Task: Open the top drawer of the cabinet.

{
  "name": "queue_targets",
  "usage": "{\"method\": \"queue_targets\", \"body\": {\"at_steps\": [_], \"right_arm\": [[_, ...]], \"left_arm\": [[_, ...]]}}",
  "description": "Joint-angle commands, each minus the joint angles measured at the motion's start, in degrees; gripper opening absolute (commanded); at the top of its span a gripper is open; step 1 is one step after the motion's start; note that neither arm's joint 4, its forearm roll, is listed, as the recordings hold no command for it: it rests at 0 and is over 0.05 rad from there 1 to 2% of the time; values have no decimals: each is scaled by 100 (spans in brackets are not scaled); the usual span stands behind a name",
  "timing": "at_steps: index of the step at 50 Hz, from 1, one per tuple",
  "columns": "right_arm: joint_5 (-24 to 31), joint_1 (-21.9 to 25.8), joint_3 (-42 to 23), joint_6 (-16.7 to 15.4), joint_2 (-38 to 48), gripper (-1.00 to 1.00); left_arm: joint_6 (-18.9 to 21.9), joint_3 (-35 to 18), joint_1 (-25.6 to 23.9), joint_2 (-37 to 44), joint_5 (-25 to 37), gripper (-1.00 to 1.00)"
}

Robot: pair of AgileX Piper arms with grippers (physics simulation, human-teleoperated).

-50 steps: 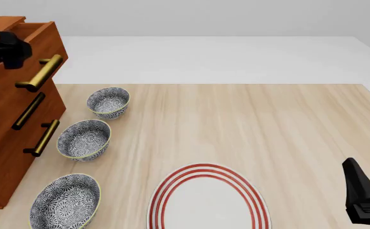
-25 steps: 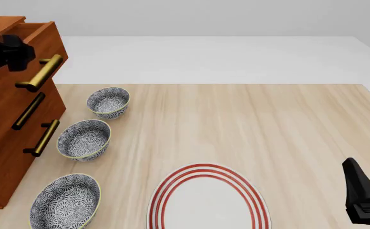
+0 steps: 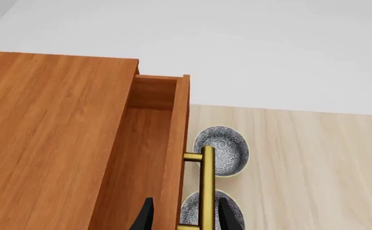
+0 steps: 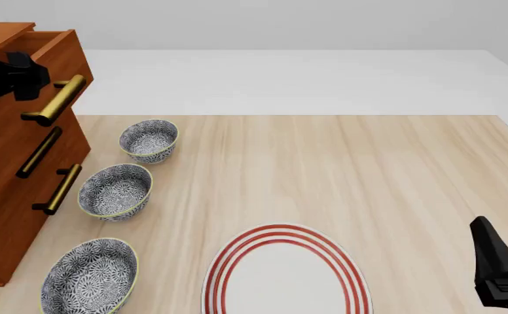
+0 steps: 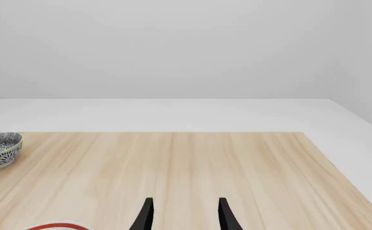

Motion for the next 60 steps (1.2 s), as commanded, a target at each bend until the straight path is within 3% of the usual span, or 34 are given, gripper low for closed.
{"method": "queue_targets", "body": {"at_steps": [1,60], "right_arm": [[0,0,0,0,-1,100],[0,0,0,0,1,100]], "left_arm": [[6,11,12,28,-20,100],[-108,274,-55,331,-347,100]]}}
